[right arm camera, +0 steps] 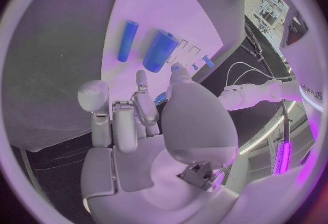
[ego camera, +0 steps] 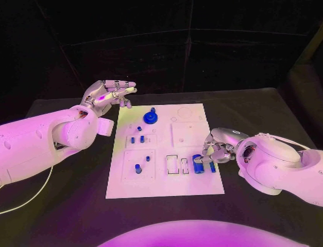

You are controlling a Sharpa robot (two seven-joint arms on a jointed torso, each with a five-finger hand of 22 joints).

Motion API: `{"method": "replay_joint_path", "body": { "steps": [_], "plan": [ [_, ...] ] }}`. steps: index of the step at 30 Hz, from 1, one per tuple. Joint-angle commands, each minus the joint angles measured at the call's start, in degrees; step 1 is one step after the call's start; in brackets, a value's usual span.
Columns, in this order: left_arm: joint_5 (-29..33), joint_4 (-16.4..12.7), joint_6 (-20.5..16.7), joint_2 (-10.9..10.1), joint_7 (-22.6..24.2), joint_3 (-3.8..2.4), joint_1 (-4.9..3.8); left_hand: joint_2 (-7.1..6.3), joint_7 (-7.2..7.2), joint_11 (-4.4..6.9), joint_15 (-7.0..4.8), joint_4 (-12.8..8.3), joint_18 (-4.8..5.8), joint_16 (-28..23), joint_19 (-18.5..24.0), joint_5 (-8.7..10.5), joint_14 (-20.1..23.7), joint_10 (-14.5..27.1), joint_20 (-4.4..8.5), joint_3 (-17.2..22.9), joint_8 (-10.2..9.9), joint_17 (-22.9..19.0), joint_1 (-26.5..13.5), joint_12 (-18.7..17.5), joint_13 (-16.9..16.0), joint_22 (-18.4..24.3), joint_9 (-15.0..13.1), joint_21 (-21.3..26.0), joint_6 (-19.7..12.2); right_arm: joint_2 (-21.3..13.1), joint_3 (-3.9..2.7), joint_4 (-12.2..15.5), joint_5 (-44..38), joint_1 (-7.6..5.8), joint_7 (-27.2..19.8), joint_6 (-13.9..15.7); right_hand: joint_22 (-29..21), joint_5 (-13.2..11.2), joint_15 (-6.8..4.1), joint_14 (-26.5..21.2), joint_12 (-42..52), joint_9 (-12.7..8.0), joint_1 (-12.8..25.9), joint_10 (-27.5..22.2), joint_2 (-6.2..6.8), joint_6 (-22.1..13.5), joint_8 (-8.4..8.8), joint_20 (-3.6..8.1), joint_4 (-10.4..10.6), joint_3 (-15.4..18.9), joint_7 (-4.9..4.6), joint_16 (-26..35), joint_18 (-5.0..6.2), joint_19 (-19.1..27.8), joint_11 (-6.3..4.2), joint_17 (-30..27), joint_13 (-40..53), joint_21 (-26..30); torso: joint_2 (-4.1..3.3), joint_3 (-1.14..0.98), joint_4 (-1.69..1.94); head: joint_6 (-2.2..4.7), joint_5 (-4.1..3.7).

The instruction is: Assemble the parts on the task board

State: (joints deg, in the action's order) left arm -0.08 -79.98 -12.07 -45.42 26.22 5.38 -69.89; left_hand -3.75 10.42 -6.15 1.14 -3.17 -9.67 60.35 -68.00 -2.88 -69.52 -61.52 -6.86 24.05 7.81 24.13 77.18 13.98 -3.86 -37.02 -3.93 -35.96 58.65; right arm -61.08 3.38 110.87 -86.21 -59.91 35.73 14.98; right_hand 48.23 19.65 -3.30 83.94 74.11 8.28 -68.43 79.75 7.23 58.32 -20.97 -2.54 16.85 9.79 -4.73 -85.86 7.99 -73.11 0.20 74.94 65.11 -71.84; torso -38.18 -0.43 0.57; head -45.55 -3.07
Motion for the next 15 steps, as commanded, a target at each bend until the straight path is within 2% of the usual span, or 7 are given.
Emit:
{"method": "replay_joint_path", "body": {
  "steps": [1,8,15],
  "plan": [
    [0.1,-0.1,0.4,0.0,0.2,-0.03,-0.08,-0.32,0.11,-0.19,0.08,-0.3,-0.78,-0.3,0.4,-0.23,0.3,0.3,0.07,0.0,0.3,-0.1,-0.2,0.2,0.0,0.1,0.1,0.2,-0.4,0.4,0.01,-0.4,-1.5,0.53,1.0,-2.7,0.1,0.3,-0.50,4.3,0.3,0.1,0.5,0.3,-0.20,-0.4,-0.41,0.07,0.0,0.3,0.20,-0.1,-0.86,-0.5,-0.15,5.3,0.0,-0.3,0.01,0.04,0.03,-0.15,-0.03],
    [0.1,-0.1,0.5,-0.1,0.2,-0.02,-0.07,-0.32,0.11,-0.19,0.08,-0.3,-0.78,-0.3,0.4,-0.23,0.3,0.3,0.07,0.0,0.3,-0.1,-0.2,0.2,0.0,0.1,0.1,0.2,-0.4,1.9,0.01,-1.5,-1.4,1.38,1.4,-3.9,0.2,0.5,-0.52,4.3,0.3,0.2,0.9,0.2,-0.38,-0.4,-0.75,0.09,0.1,0.3,0.24,-0.1,-0.87,-0.5,-0.18,5.3,0.1,-0.3,-0.03,0.01,0.05,-0.30,0.11],
    [0.1,-0.1,0.6,-0.1,0.1,-0.02,-0.06,-0.32,0.11,-0.19,0.08,-0.3,-0.78,-0.3,0.4,-0.23,0.3,0.3,0.07,0.0,0.3,-0.1,-0.2,0.2,0.0,0.1,0.1,0.2,-0.4,3.8,0.00,-2.7,-1.4,2.34,1.5,-3.8,0.3,1.1,-0.58,4.3,0.3,0.3,0.8,0.2,-1.37,-0.5,-1.39,0.13,0.0,-0.1,0.33,-0.1,-0.89,-0.4,-0.26,5.4,0.5,-0.4,-0.09,0.04,0.04,-0.50,0.20]
  ]
}}
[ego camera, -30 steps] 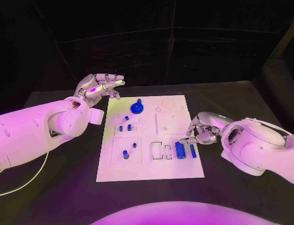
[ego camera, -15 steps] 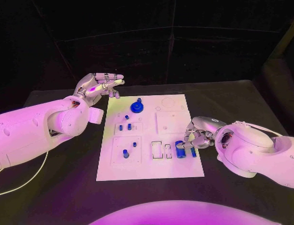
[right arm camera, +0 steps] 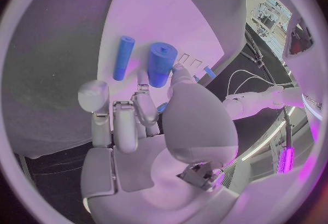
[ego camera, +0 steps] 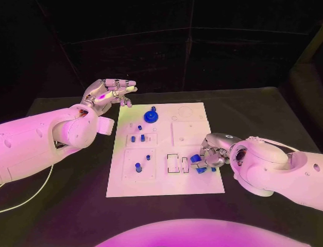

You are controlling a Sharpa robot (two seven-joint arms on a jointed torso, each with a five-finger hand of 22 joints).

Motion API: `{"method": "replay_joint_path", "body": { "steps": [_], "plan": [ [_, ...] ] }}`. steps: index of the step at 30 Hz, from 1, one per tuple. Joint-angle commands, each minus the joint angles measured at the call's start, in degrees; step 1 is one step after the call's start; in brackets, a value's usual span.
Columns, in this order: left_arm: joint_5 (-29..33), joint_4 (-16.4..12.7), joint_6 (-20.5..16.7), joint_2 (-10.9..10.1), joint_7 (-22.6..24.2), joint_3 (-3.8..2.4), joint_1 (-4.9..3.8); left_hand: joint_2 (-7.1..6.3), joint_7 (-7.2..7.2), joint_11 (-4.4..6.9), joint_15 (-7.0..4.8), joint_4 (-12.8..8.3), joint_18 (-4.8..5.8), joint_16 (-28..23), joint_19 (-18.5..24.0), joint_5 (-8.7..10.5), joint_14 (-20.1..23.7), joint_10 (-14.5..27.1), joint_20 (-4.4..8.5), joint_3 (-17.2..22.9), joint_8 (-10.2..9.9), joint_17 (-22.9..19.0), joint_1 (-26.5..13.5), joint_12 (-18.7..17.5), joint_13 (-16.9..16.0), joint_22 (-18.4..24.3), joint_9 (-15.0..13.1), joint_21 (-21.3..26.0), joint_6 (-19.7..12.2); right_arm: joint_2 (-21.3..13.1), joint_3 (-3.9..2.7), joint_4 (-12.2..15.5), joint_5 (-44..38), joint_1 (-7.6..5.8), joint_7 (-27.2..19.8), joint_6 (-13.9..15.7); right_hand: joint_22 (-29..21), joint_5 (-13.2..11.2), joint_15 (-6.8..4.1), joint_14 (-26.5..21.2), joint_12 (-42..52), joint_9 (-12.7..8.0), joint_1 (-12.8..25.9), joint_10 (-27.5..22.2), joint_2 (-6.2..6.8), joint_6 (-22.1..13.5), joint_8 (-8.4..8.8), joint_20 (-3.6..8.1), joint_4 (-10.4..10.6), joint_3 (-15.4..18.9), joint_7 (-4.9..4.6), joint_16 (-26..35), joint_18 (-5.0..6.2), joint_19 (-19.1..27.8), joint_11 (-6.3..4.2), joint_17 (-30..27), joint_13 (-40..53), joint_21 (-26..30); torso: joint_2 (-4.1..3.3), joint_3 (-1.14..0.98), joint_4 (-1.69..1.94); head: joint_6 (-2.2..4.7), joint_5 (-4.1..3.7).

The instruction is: Assemble the parts on the task board

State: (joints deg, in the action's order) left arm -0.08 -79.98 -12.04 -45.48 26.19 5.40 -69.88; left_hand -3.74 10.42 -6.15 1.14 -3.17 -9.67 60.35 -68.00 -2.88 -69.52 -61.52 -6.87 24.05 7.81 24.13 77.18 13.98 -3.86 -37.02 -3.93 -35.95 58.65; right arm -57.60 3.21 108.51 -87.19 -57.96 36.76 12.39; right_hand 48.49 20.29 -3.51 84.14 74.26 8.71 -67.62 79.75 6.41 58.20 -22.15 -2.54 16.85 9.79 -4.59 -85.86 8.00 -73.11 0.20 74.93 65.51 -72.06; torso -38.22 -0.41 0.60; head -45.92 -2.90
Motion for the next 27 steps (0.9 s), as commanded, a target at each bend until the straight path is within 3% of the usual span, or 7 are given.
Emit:
{"method": "replay_joint_path", "body": {
  "steps": [1,10,16,21,27],
  "plan": [
    [0.1,-0.1,0.6,0.0,0.1,-0.04,-0.07,-0.33,0.11,-0.19,0.08,-0.3,-0.77,-0.3,0.3,-0.23,0.3,0.3,0.07,0.0,0.3,-0.1,-0.2,0.2,0.0,0.1,0.1,0.2,-0.4,0.5,0.17,-0.5,-0.4,0.50,0.6,-1.2,0.1,0.7,-0.39,4.1,0.1,-0.1,-0.2,0.2,-0.81,-0.4,-0.36,0.14,-0.1,-0.2,0.21,-0.1,-0.90,-0.4,-0.28,5.4,0.2,-0.2,-0.04,0.03,0.00,-0.15,0.05],
    [0.1,-0.2,0.6,-0.2,0.1,-0.04,-0.07,-0.34,0.10,-0.20,0.09,-0.3,-0.78,-0.3,0.3,-0.23,0.3,0.4,0.05,0.0,0.4,-0.1,-0.3,0.3,0.0,0.1,0.1,0.3,-0.4,0.9,0.16,-1.2,-0.4,0.87,2.4,1.1,0.3,3.9,-0.50,4.1,-0.2,0.1,-1.8,0.0,-5.24,-0.8,-1.66,0.26,-0.2,-1.3,0.33,-0.2,-0.89,-0.3,-0.40,5.5,0.7,-0.4,0.02,0.04,-0.06,-0.35,0.06],
    [0.1,-0.2,0.6,-0.3,0.1,-0.03,-0.07,-0.34,0.10,-0.20,0.09,-0.3,-0.78,-0.3,0.3,-0.23,0.3,0.4,0.05,0.0,0.4,-0.1,-0.3,0.3,0.0,0.1,0.1,0.3,-0.4,0.0,0.15,0.0,3.2,0.90,1.6,6.0,0.4,6.3,-0.56,4.0,-0.8,0.0,-3.6,-0.2,-5.98,-1.2,-2.12,0.31,-0.4,-1.4,0.33,0.0,-0.91,-0.3,-0.45,5.2,0.5,-0.5,0.08,-0.01,-0.04,-0.32,0.11],
    [0.1,-0.3,0.6,-0.3,0.1,-0.03,-0.07,-0.34,0.10,-0.20,0.09,-0.3,-0.78,-0.3,0.3,-0.23,0.3,0.4,0.05,0.0,0.4,-0.1,-0.3,0.3,0.0,0.1,0.1,0.3,-0.4,-1.3,0.12,2.1,8.1,0.88,-0.3,11.3,1.0,7.9,-0.52,4.1,-0.7,-0.1,-4.9,0.0,-6.30,-1.4,-2.31,0.31,-0.5,-1.5,0.26,-0.1,-1.01,-0.6,-0.40,5.5,1.0,-0.8,0.11,0.14,0.02,-0.31,-0.02],
    [0.1,-0.3,0.6,-0.3,0.1,-0.03,-0.07,-0.34,0.10,-0.20,0.09,-0.3,-0.78,-0.3,0.3,-0.23,0.3,0.4,0.05,0.0,0.4,-0.1,-0.3,0.3,0.0,0.1,0.1,0.3,-0.4,-1.4,0.10,4.1,10.9,0.84,-1.5,13.6,1.2,8.1,-0.54,4.1,-0.7,-0.1,-5.2,0.1,-6.11,-1.4,-2.42,0.31,-0.5,-1.4,0.29,-0.2,-1.03,-0.7,-0.43,5.6,1.1,-0.9,0.09,0.13,0.08,-0.24,0.19]
  ]
}}
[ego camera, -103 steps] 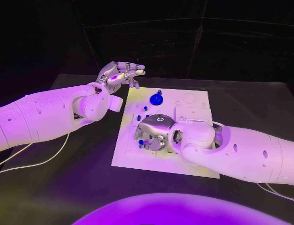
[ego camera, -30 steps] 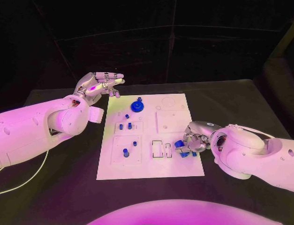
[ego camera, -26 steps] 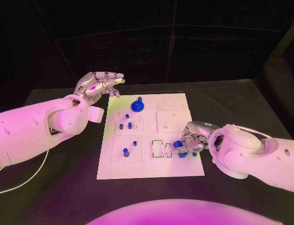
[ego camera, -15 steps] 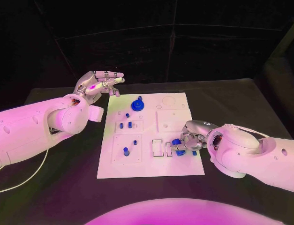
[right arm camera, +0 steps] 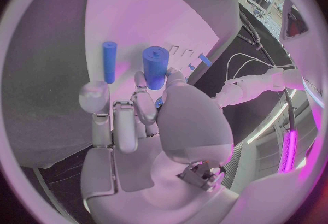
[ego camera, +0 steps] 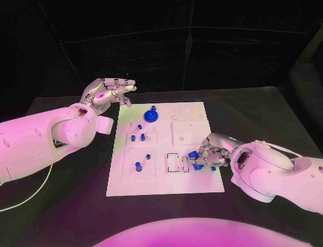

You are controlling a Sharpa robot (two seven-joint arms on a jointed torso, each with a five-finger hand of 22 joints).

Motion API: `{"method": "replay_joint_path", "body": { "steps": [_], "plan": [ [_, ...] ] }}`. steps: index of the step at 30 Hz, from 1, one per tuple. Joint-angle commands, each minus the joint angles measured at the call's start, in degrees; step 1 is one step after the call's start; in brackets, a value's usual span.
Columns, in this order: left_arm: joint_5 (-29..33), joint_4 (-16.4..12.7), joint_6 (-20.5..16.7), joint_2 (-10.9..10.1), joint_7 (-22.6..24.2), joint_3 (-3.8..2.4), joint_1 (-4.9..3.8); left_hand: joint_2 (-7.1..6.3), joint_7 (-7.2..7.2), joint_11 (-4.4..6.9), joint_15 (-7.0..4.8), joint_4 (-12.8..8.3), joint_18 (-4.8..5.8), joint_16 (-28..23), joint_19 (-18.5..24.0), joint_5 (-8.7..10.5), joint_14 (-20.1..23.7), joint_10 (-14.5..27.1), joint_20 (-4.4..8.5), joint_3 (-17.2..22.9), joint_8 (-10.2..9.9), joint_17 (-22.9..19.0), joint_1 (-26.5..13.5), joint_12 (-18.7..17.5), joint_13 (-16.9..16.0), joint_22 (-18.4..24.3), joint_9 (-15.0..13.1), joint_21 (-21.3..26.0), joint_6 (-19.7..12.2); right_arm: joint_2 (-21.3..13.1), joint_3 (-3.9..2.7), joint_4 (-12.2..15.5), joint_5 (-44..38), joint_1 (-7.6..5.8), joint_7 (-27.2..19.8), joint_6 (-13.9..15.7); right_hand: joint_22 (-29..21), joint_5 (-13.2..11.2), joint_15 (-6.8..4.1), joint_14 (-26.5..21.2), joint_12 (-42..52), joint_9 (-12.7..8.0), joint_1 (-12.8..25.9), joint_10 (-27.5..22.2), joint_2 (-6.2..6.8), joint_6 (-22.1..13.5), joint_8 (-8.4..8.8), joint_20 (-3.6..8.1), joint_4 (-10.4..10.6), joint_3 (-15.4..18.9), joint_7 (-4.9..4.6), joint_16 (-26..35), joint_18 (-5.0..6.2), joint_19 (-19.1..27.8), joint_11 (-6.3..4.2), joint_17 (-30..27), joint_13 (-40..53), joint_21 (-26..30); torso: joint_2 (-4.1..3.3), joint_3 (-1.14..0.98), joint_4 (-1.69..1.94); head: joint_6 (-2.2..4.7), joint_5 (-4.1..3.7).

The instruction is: Assemble the parts on the task board

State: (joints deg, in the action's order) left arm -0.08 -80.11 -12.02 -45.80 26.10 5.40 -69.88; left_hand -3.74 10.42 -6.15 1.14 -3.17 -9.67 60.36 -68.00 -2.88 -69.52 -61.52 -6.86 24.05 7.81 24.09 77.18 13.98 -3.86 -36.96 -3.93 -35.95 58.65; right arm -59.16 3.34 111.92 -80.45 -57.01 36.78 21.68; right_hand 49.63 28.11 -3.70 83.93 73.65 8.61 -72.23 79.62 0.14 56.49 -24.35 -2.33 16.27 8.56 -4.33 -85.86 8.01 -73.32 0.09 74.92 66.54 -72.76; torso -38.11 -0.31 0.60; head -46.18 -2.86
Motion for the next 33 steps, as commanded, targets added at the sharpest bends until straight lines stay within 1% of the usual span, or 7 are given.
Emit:
{"method": "replay_joint_path", "body": {
  "steps": [1,5,9,13,26,28,33],
  "plan": [
    [0.1,-0.1,0.6,0.0,0.1,-0.04,-0.07,-0.34,0.10,-0.20,0.09,-0.3,-0.78,-0.3,0.3,-0.23,0.3,0.4,0.05,0.0,0.4,-0.1,-0.3,0.3,0.0,0.1,0.1,0.3,-0.4,0.3,-0.03,0.8,4.6,-0.10,-1.6,4.4,0.0,0.3,-0.34,4.3,-0.1,0.0,-0.6,0.2,0.18,0.3,-0.22,0.10,0.1,-0.1,0.02,-0.2,-1.04,-0.5,-0.32,5.6,0.0,-0.2,-0.07,0.00,0.07,0.05,0.15],
    [0.1,-0.1,0.7,0.1,0.1,-0.04,-0.08,-0.34,0.10,-0.20,0.09,-0.3,-0.78,-0.3,0.3,-0.23,0.3,0.4,0.05,0.0,0.4,-0.1,-0.3,0.3,0.0,0.1,0.1,0.3,-0.4,2.1,-0.04,0.6,6.0,-0.11,-2.1,4.1,0.1,0.3,-0.34,4.3,-0.3,0.0,-0.7,0.1,0.19,0.4,-0.26,0.10,0.1,-0.1,0.04,-0.2,-1.05,-0.5,-0.33,5.5,-0.1,-0.2,-0.11,-0.06,-0.11,0.12,0.55],
    [0.1,-0.2,0.7,0.2,0.1,-0.04,-0.08,-0.34,0.10,-0.20,0.09,-0.3,-0.78,-0.3,0.3,-0.23,0.3,0.4,0.05,0.0,0.4,-0.1,-0.3,0.3,0.0,0.1,0.1,0.3,-0.4,3.6,-0.05,0.1,6.9,-0.12,-2.2,3.0,0.1,0.3,-0.35,4.3,-0.3,0.0,-0.7,0.1,0.18,0.5,-0.30,0.10,0.1,-0.1,0.06,-0.2,-1.05,-0.5,-0.34,5.5,-0.2,-0.2,-0.11,0.01,0.24,-0.07,0.32],
    [0.1,-0.2,0.7,0.2,0.1,-0.04,-0.08,-0.34,0.10,-0.20,0.09,-0.3,-0.78,-0.3,0.3,-0.23,0.3,0.4,0.05,0.0,0.4,-0.1,-0.3,0.3,0.0,0.1,0.1,0.3,-0.4,5.0,-0.06,-0.6,7.5,-0.12,-1.7,1.8,0.2,0.1,-0.38,4.3,-0.4,0.1,-0.6,0.2,0.04,0.9,-0.48,0.12,0.3,0.1,0.13,-0.2,-1.06,-0.6,-0.39,5.6,-0.1,-0.3,-0.07,0.03,0.11,-0.08,0.54],
    [0.1,-0.3,0.8,0.4,0.1,-0.04,-0.08,-0.33,0.11,-0.21,0.11,-0.2,-0.78,-0.3,0.3,-0.23,0.3,0.4,0.04,0.0,0.4,-0.1,-0.4,0.3,0.0,0.1,0.1,0.3,-0.4,8.7,-0.08,-3.7,4.4,-0.13,1.0,1.7,0.3,-4.0,-0.58,4.3,-1.1,0.1,0.8,0.2,-0.09,1.8,-0.80,0.28,0.4,2.1,0.46,-0.1,-1.04,-0.5,-0.64,5.4,-0.1,-0.4,-0.08,0.02,0.16,-0.08,0.89],
    [0.1,-0.2,0.7,0.3,0.1,-0.04,-0.08,-0.33,0.11,-0.21,0.11,-0.2,-0.78,-0.3,0.3,-0.23,0.3,0.4,0.04,0.0,0.4,-0.1,-0.4,0.3,0.0,0.1,0.1,0.3,-0.4,9.0,-0.08,-4.0,3.4,-0.13,1.6,1.5,0.3,-6.3,-0.63,4.3,-1.2,0.2,1.6,0.3,0.07,1.9,-0.86,0.32,0.4,2.9,0.53,-0.1,-1.04,-0.5,-0.70,5.4,0.0,-0.3,-0.05,-0.02,0.06,-0.12,1.05],
    [0.1,-0.2,0.7,0.3,0.1,-0.04,-0.08,-0.33,0.11,-0.21,0.11,-0.2,-0.78,-0.3,0.3,-0.23,0.3,0.4,0.04,0.0,0.4,-0.1,-0.4,0.3,0.0,0.1,0.1,0.3,-0.4,9.4,-0.08,-4.3,2.0,-0.14,2.5,1.0,0.2,-18.6,-0.71,4.2,-1.9,0.4,5.5,0.2,2.23,1.9,-1.00,0.38,0.5,5.0,0.61,0.1,-1.05,-0.5,-0.70,5.0,-0.1,-0.2,-0.11,-0.05,-0.06,-0.09,1.15]
  ]
}}
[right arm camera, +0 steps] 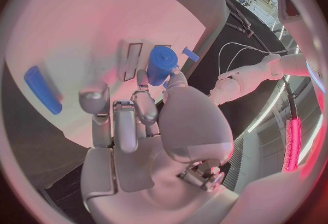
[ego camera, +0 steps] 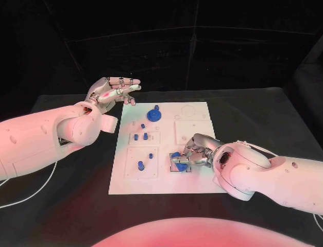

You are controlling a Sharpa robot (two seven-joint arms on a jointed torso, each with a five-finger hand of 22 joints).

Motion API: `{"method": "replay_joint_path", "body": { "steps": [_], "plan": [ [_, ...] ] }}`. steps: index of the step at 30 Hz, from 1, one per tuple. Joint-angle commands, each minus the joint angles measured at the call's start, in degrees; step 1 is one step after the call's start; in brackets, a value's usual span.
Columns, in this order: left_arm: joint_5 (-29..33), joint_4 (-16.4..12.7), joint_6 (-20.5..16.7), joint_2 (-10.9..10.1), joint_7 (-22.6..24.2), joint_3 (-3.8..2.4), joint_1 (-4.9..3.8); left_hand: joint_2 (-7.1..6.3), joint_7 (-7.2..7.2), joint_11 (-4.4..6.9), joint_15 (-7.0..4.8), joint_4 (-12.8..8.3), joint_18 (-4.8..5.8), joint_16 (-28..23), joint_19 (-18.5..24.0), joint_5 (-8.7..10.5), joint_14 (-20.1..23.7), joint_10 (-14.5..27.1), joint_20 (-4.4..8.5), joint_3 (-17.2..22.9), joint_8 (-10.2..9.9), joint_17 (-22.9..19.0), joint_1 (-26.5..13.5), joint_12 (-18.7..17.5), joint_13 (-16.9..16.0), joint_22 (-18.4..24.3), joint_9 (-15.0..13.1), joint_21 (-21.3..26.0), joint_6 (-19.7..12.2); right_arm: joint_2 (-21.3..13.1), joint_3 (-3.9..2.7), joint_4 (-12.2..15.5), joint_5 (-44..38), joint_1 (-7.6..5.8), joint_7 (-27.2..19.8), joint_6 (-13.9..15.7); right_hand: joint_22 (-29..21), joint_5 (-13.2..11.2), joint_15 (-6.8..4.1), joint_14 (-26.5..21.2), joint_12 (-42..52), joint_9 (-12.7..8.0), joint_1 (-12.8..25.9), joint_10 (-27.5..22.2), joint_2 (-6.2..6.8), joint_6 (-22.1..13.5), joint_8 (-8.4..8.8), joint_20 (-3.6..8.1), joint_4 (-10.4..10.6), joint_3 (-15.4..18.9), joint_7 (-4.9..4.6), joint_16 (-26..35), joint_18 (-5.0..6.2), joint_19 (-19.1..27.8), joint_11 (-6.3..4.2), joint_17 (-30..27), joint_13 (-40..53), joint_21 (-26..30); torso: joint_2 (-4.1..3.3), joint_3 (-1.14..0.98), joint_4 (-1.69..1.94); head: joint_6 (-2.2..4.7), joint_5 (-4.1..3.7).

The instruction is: Assemble the parts on the task board

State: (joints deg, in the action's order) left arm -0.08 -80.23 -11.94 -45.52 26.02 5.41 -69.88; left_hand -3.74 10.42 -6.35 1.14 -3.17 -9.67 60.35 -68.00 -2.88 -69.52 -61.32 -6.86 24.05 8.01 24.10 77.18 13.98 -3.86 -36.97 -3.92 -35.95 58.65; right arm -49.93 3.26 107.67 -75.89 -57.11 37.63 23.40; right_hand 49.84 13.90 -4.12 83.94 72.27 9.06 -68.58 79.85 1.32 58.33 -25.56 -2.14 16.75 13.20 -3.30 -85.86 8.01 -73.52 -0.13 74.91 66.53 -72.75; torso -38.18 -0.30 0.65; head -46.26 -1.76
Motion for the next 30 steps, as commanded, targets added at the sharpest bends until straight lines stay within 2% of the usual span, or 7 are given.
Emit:
{"method": "replay_joint_path", "body": {
  "steps": [1,3,5,14,21,25,30],
  "plan": [
    [0.1,-0.1,0.7,0.0,0.2,-0.04,-0.08,-0.33,0.11,0.00,0.11,-0.2,-0.78,-0.3,0.3,-0.23,0.3,0.2,0.04,0.0,0.2,-0.1,-0.4,0.3,0.0,0.1,0.1,0.3,-0.4,0.2,-0.01,0.0,-2.9,-0.05,1.8,-0.7,-0.1,-7.1,-0.25,4.2,-0.7,0.0,3.2,0.0,2.38,0.0,0.19,0.20,0.1,0.3,-0.44,0.2,-1.03,-0.3,-0.51,4.9,-0.1,-0.2,-0.04,-0.05,-0.12,-0.01,0.05],
    [0.1,-0.1,0.7,0.0,0.2,-0.04,-0.08,-0.33,0.11,0.00,0.11,-0.2,-0.78,-0.3,0.3,-0.23,0.3,0.2,0.04,0.0,0.2,-0.1,-0.4,0.3,0.0,0.1,0.1,0.3,-0.4,0.3,-0.01,0.0,-3.5,-0.05,2.0,-0.7,-0.1,-10.1,-0.21,4.1,-0.9,0.1,5.1,-0.1,4.60,-0.2,0.23,0.18,0.3,-0.7,-0.50,0.3,-1.02,-0.2,-0.45,4.7,0.0,-0.1,-0.04,-0.07,-0.12,0.03,0.06],
    [0.1,-0.1,0.7,0.0,0.2,-0.04,-0.08,-0.33,0.11,0.00,0.11,-0.2,-0.78,-0.3,0.3,-0.23,0.3,0.2,0.04,0.0,0.2,-0.1,-0.4,0.3,0.0,0.1,0.1,0.3,-0.4,0.4,-0.01,0.0,-3.9,-0.05,2.2,-0.7,-0.2,-10.8,-0.18,4.1,-1.1,0.2,6.8,-0.1,6.32,-0.4,0.26,0.14,0.3,-1.8,-0.56,0.4,-1.01,-0.2,-0.40,4.6,0.0,-0.1,0.00,-0.07,-0.13,0.05,0.07],
    [0.1,-0.1,0.7,0.0,0.2,-0.04,-0.08,-0.33,0.11,0.00,0.11,-0.2,-0.78,-0.3,0.3,-0.23,0.3,0.2,0.04,0.0,0.2,-0.1,-0.4,0.3,0.0,0.1,0.1,0.3,-0.4,0.2,-0.01,0.5,-5.7,-0.05,2.3,-0.6,-0.3,-10.8,-0.13,4.0,-1.9,0.2,10.1,-0.5,9.20,-0.8,0.33,0.12,0.4,-1.8,-0.65,0.6,-1.01,-0.2,-0.31,4.2,-0.4,0.1,0.01,-0.08,-0.13,0.00,0.04],
    [0.1,0.0,0.7,0.0,0.1,-0.04,-0.08,-0.33,0.11,0.00,0.11,-0.2,-0.78,-0.3,0.3,-0.23,0.3,0.2,0.04,0.0,0.2,-0.1,-0.4,0.3,0.0,0.1,0.1,0.3,-0.4,-0.2,-0.01,1.7,-6.8,-0.04,1.6,-0.8,0.0,-10.0,-0.15,4.1,-1.7,0.4,10.5,-0.2,8.02,-0.5,0.07,0.08,0.3,-2.7,-0.55,0.5,-1.04,-0.3,-0.38,4.5,0.0,0.0,-0.01,-0.10,-0.18,0.02,-0.04],
    [0.1,0.0,0.7,-0.1,0.1,-0.04,-0.08,-0.33,0.11,0.00,0.11,-0.2,-0.78,-0.3,0.3,-0.23,0.3,0.2,0.04,0.0,0.2,-0.1,-0.4,0.3,0.0,0.1,0.1,0.3,-0.4,-0.5,-0.01,2.3,-7.9,-0.04,1.3,-1.7,0.4,-5.9,-0.30,4.2,-1.7,0.7,4.1,0.1,5.29,0.0,-0.40,0.20,-0.2,-5.1,-0.32,0.3,-1.07,-0.5,-0.59,4.9,0.5,-0.2,-0.02,-0.08,-0.14,-0.04,-0.08],
    [0.1,0.0,0.7,-0.1,0.1,-0.04,-0.08,-0.33,0.11,0.00,0.11,-0.2,-0.78,-0.3,0.3,-0.23,0.3,0.2,0.04,0.0,0.2,-0.1,-0.4,0.3,0.0,0.1,0.1,0.3,-0.4,-0.5,-0.01,2.3,-8.9,-0.03,1.1,-2.8,0.6,-4.8,-0.45,4.3,-1.7,1.0,-2.3,0.3,4.52,0.3,-0.88,0.34,-2.3,-5.6,-0.16,0.2,-1.13,-0.6,-0.74,5.3,0.9,-0.3,0.01,-0.04,-0.11,-0.13,-0.14]
  ]
}}
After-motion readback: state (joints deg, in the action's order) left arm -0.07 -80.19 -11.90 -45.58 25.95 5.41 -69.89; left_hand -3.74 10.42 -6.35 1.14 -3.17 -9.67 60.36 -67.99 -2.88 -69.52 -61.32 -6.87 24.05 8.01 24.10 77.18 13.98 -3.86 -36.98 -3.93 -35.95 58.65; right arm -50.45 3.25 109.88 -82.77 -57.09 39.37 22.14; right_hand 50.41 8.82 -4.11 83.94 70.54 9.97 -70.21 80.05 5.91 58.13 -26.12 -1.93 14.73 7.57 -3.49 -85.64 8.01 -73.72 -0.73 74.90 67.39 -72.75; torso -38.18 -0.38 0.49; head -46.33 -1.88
